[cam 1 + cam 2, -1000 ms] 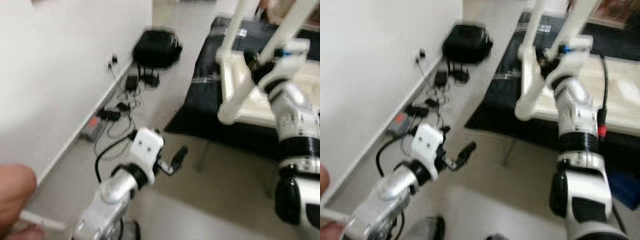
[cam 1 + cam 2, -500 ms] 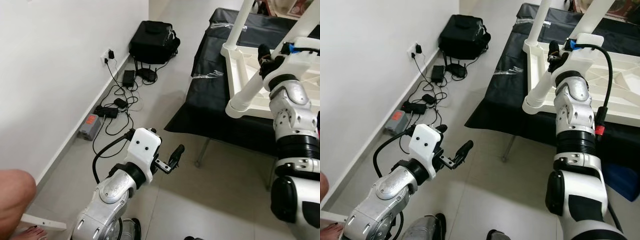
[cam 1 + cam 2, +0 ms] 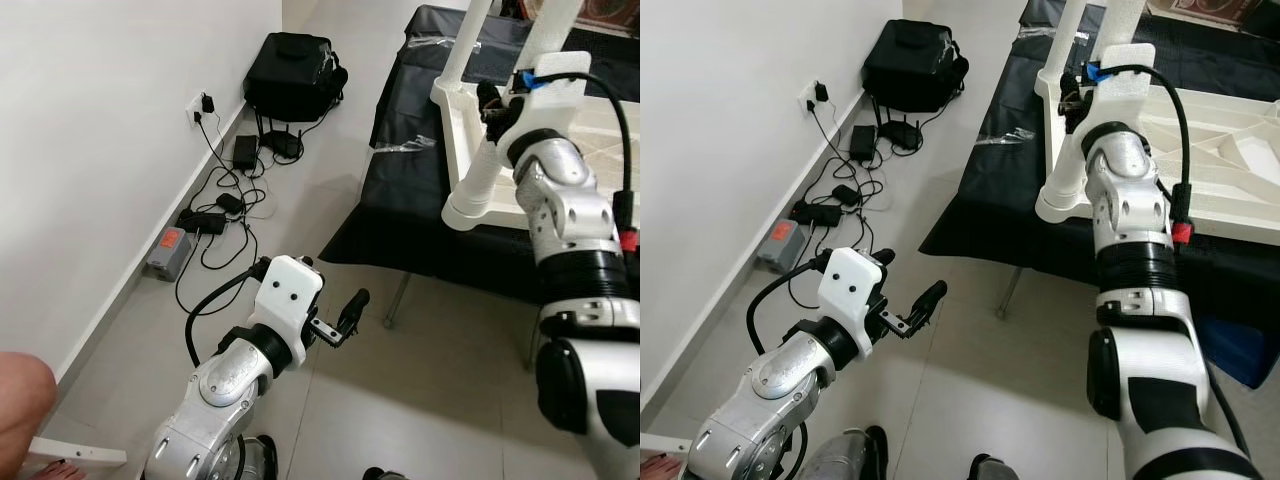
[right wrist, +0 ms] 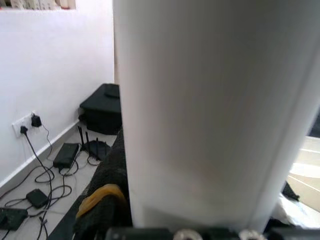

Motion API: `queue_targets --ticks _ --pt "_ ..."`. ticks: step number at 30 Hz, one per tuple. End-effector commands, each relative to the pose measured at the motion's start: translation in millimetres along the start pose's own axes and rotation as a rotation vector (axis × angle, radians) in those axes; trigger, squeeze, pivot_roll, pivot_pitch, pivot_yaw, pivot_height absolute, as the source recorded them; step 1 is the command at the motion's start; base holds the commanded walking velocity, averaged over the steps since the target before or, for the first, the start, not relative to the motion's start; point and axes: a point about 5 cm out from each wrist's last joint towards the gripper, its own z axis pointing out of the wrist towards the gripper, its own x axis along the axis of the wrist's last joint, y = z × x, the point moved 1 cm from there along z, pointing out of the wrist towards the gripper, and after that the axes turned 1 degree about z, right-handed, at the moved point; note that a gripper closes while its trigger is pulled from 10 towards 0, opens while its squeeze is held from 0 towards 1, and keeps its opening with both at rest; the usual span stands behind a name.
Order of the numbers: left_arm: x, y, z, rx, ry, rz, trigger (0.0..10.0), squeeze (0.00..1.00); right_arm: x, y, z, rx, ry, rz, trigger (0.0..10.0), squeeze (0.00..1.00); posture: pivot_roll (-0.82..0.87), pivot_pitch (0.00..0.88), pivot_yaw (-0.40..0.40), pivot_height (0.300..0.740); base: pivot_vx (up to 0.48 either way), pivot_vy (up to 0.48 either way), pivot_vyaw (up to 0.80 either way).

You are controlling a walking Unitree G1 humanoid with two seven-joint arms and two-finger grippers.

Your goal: Building children table

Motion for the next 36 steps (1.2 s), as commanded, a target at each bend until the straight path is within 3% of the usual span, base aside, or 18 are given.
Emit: queue_targets --ticks 1,12,23,36 --pt "-2.0 2.8 -0.2 -0.005 -0.007 -0.009 10.0 0.0 -47.4 14.9 -6.0 -0.069 -0.217 -0.007 10.0 0.0 0.15 0.185 -0.058 0.74 0.0 0.0 0.0" --pt "-1.8 3.3 -0.9 -0.003 -0.006 -0.007 10.0 0.0 -61.6 23.1 -8.6 -0.182 -0.284 0.067 10.0 0.0 0.15 0.186 -0.063 0.74 0.0 0.0 0.0" --pt "-1.5 2.6 -0.8 -0.007 -0.006 -0.001 10.0 0.0 -66.4 38.0 -16.0 -0.28 -0.235 0.142 10.0 0.0 0.15 0.197 -0.061 0.74 0.0 0.0 0.0" --pt "-0.7 1.0 -0.3 -0.008 -0.005 0.001 10.0 0.0 -82.0 25.3 -25.1 -0.325 -0.266 0.134 10.0 0.0 0.15 0.201 -0.056 0.74 0.0 0.0 0.0"
